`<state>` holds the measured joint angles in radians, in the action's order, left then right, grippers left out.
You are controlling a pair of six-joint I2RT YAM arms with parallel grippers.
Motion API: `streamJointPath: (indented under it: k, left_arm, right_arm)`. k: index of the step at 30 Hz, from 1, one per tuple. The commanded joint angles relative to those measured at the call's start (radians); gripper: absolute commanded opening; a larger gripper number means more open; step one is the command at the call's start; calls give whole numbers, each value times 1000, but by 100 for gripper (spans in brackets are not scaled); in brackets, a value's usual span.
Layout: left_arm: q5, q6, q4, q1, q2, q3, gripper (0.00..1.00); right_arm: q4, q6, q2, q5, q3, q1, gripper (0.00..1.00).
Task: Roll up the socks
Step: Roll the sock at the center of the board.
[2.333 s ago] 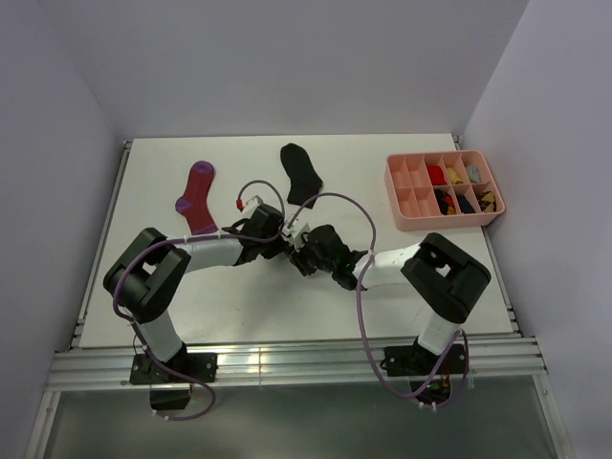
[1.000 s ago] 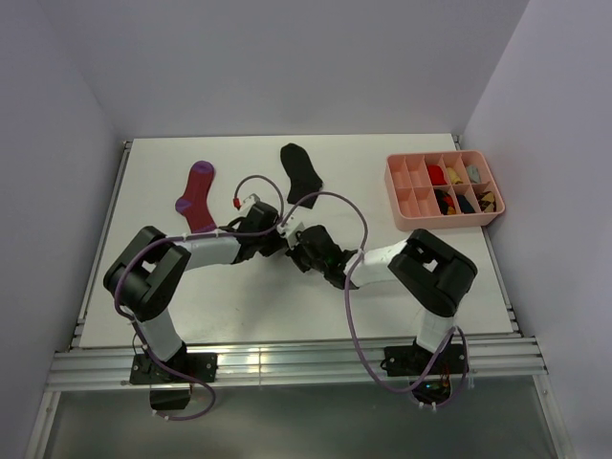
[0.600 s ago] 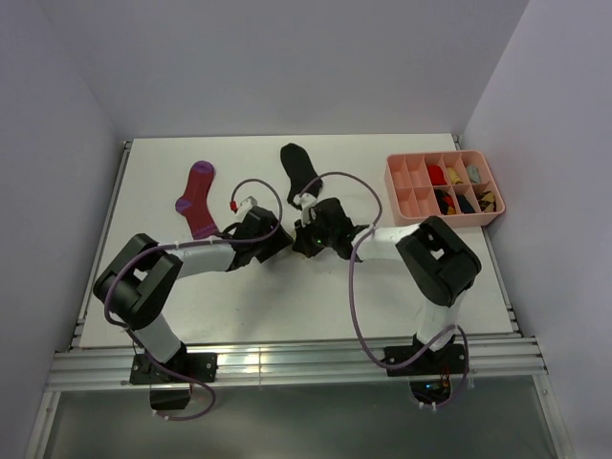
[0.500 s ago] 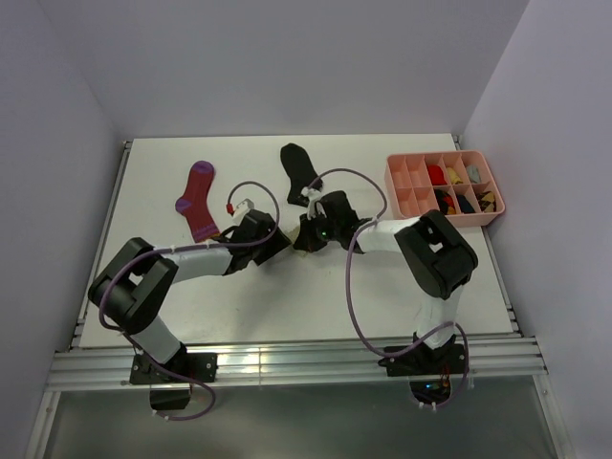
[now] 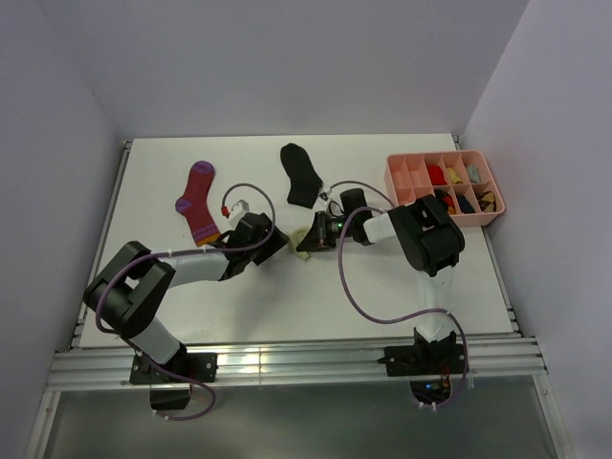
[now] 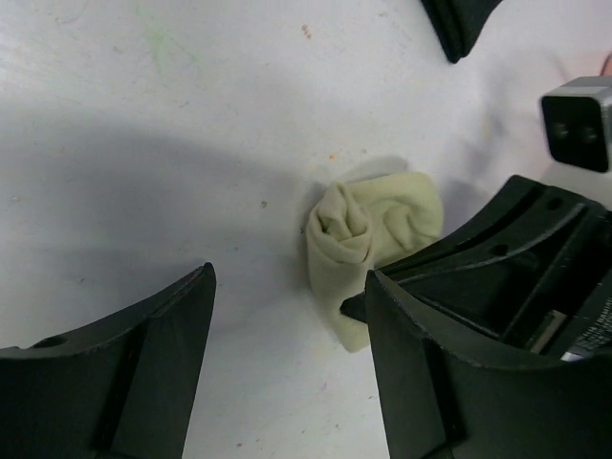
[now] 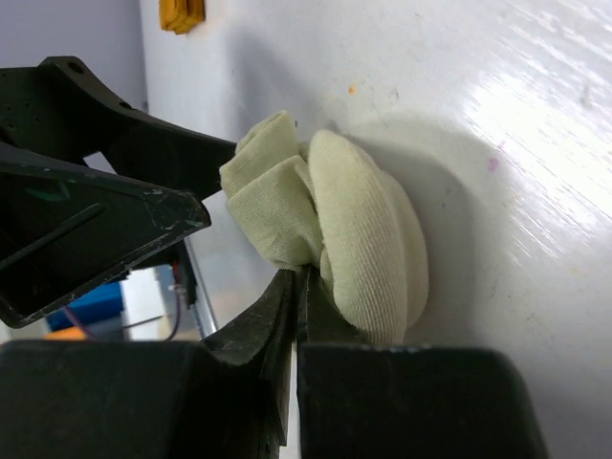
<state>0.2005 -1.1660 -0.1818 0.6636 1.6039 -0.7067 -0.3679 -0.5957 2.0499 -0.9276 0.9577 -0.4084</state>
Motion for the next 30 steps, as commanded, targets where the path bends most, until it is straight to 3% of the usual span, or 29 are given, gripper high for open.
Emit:
streamJointPath:
  k: [1,11,22,24,26,27,30]
  left_arm:
    - [14,-15,-91,2,27,-11,69]
    - [-1,-8,-110,2,131,-68,58]
    - [-50,-3,-111,5,194,-79,10]
    - [-50,5,-82,8,194,-95,0]
    - [-49,20,-64,10,191,-106,0]
    - [-46,26,-55,10,180,-112,0]
    - [-30,46,-16,11,159,-123,0]
  right_arm:
    - [20,-65,44,-33,9,11,0]
    - [60,-53,50,-16,39,22,0]
    - [81,7,32,29,39,19,0]
    - [92,71,-15,76,29,16,8]
    - [112,117,-54,117,16,5,16]
    - [115,137,-98,136,3,-4,26]
    - [95,195,-172,211,-43,-18,41]
